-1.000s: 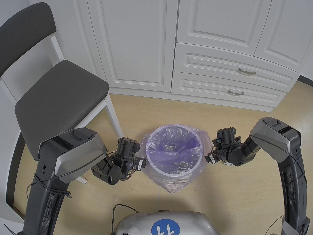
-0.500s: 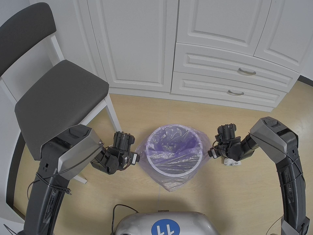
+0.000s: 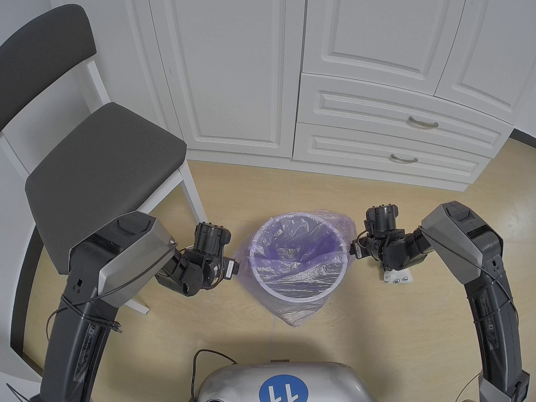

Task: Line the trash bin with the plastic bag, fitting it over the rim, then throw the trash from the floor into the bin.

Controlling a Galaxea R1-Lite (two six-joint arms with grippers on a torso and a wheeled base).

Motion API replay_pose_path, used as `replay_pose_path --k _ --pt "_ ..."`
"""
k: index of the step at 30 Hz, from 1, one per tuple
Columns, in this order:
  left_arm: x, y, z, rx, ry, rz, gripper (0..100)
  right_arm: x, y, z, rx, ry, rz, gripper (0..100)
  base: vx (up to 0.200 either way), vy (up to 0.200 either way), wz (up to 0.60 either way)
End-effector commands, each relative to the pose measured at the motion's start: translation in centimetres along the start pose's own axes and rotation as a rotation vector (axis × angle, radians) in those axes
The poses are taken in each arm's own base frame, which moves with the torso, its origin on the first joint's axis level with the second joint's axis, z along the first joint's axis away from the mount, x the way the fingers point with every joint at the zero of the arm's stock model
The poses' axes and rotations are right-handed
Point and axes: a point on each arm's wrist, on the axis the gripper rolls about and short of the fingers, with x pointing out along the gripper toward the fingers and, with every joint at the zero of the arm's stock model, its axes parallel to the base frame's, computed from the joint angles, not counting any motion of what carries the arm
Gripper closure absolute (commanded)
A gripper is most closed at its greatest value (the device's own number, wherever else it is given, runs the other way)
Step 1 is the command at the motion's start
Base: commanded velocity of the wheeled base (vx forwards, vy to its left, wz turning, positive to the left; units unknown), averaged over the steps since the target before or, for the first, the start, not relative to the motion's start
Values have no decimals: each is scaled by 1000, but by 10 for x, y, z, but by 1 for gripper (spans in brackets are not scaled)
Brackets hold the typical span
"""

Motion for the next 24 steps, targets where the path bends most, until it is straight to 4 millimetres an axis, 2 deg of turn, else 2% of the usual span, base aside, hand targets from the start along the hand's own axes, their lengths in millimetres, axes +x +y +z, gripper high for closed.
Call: replay_pose_path --k 1,2,3,5,9,18,21,24 --pt "-31 10 9 -4 1 8 0 15 17 -3 -1 -4 27 0 0 0 0" --pt "-31 10 9 -4 1 8 0 15 17 -3 -1 -4 27 0 0 0 0" --pt "-44 15 12 -12 3 10 0 16 19 2 -11 19 34 0 0 0 0" --pt "-52 19 12 -24 2 12 0 18 20 6 -18 38 44 0 0 0 0" --pt "-64 27 13 -52 -18 19 0 25 22 4 -24 67 75 0 0 0 0" --pt "-70 23 9 -53 -50 12 0 34 16 -4 -10 74 98 0 0 0 0" --pt "-70 23 10 -55 -51 12 0 27 11 4 2 69 96 0 0 0 0" --pt "-73 26 9 -59 -53 17 0 -1 1 21 9 69 96 0 0 0 0"
